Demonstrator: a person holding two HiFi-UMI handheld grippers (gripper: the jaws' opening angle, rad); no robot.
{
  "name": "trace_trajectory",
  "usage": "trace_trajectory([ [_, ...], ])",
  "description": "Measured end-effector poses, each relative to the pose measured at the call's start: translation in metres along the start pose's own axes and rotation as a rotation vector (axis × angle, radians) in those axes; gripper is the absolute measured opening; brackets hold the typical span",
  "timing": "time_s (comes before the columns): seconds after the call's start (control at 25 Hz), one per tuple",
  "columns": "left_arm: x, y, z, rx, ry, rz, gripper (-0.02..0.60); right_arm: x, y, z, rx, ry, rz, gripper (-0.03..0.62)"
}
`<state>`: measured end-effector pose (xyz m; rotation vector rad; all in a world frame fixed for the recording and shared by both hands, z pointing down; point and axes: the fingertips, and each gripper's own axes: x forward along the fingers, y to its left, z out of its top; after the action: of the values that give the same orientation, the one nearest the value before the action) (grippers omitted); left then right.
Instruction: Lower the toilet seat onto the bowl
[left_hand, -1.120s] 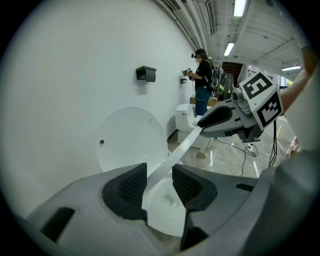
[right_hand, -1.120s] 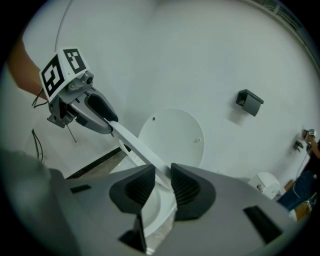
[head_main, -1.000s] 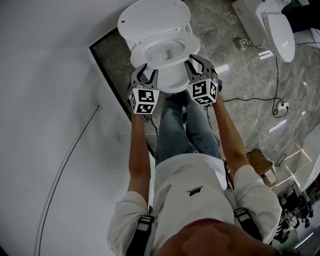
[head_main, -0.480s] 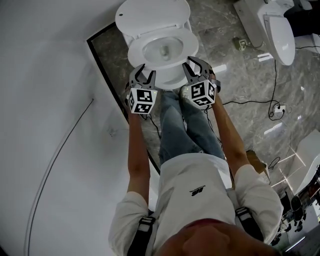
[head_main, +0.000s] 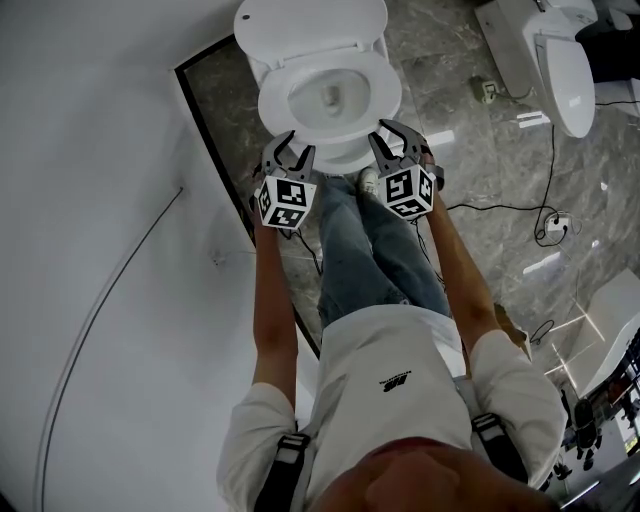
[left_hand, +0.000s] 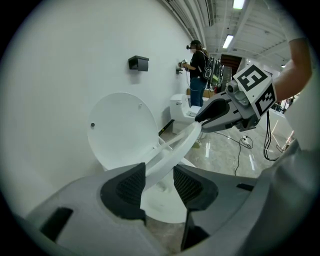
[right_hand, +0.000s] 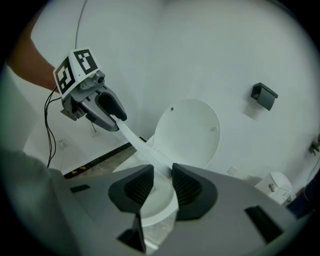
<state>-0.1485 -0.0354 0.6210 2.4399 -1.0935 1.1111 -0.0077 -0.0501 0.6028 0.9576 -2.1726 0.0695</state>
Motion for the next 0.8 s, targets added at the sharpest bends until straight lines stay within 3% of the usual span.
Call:
trace_trajectory([
  [0.8,0.009,-0.041,-0.049,0.045,0.082,-0.054,0.186,-0.001,0.041,-0.050,-0.040,0.107,0.068,0.135],
])
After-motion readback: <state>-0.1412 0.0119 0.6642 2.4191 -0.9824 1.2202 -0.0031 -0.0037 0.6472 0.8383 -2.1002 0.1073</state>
